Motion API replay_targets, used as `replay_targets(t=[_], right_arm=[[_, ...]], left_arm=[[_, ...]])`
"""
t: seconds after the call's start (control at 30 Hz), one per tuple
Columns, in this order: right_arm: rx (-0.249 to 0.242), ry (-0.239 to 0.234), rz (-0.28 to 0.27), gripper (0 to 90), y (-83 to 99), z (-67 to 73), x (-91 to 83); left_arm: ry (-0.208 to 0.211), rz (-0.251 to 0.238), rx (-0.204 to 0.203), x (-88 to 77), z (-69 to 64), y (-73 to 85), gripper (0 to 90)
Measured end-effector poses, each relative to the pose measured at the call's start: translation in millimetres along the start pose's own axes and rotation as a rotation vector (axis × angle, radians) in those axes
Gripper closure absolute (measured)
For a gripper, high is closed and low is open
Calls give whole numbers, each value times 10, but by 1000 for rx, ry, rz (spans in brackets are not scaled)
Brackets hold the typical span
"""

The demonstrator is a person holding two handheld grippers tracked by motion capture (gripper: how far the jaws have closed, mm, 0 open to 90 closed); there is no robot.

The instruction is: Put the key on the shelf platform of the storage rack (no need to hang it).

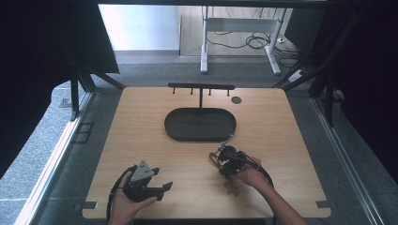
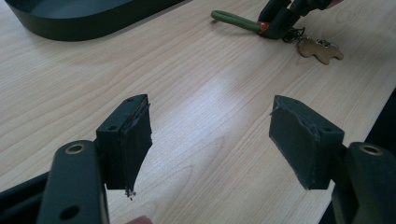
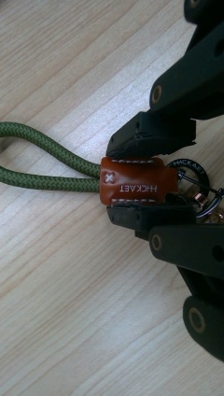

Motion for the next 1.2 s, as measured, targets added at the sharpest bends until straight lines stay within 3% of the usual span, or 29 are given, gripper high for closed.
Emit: replay_targets(t=[0.07, 0.13, 0.43, 0.7, 1.0, 1.2], right_arm=[[-2, 0, 2, 674, 3, -3, -13], [-6, -7, -19, 675, -6, -7, -94], [-17, -22, -81, 677, -8, 9, -386], [-33, -77, -151, 677, -20, 16, -603], [-63, -110, -220, 677, -76, -5, -872], [-56, -119, -260, 677, -118, -44, -1003]], left_arm=[[-5, 3, -1, 3, 5, 3, 303], [-43, 18, 14, 21, 23, 16, 303], [-31, 16, 14, 21, -6, 12, 304], [-65, 33, 22, 39, 17, 33, 305], [-63, 39, 30, 71, -11, 38, 306], [-67, 39, 33, 69, -12, 41, 306]])
Point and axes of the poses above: each handheld gripper's, and its own axes: x roughly forward along the jaws, y roughly out of its underside, z roughly to its left, the point moved 4 cm from there along x, roughly forward along the jaws, and after that the axes turned 14 degrees about -y, right-handed, at the moved point
